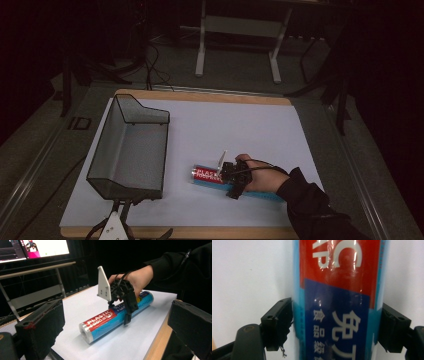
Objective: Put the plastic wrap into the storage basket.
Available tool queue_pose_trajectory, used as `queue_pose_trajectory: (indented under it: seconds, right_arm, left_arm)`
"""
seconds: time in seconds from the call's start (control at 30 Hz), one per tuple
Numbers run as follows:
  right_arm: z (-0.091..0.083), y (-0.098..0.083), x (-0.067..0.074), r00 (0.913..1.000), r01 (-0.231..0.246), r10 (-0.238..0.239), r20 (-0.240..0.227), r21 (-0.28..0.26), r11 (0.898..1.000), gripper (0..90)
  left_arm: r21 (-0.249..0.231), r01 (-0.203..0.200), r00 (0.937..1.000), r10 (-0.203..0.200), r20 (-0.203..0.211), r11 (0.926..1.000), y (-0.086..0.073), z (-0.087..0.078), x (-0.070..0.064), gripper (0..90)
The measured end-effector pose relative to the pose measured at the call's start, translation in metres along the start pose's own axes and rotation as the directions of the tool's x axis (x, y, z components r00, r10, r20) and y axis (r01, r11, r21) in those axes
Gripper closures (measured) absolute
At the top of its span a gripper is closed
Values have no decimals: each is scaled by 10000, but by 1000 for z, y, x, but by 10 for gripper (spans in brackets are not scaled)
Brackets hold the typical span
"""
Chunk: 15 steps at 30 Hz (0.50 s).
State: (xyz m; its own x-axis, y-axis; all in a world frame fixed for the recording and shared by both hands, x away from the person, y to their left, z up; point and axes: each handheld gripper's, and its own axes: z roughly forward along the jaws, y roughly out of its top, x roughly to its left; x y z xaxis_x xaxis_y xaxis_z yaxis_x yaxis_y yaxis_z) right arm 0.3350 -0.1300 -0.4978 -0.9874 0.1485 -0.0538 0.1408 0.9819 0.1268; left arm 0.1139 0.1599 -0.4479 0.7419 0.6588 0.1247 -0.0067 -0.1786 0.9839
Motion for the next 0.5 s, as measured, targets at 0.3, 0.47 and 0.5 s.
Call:
queue_pose_trajectory:
  seconds: [0.3, 0.47, 0.5]
  right_arm:
    - [8, 7, -3, 9999, 67, -60, -141, 470, 9989, 262]
    - [8, 8, -8, 9981, -206, 242, -559, 634, 9978, 310]
    - [7, 8, -9, 9977, -247, 287, -612, 655, 9975, 312]
  left_arm:
    - [-17, -3, 10000, 3, 16, 10000, 0, 0, 0, 15]
    - [-2, -35, 10000, 35, 10, 10000, 0, 0, 0, 15]
    - [7, -37, 10000, 37, -1, 10000, 0, 0, 0, 15]
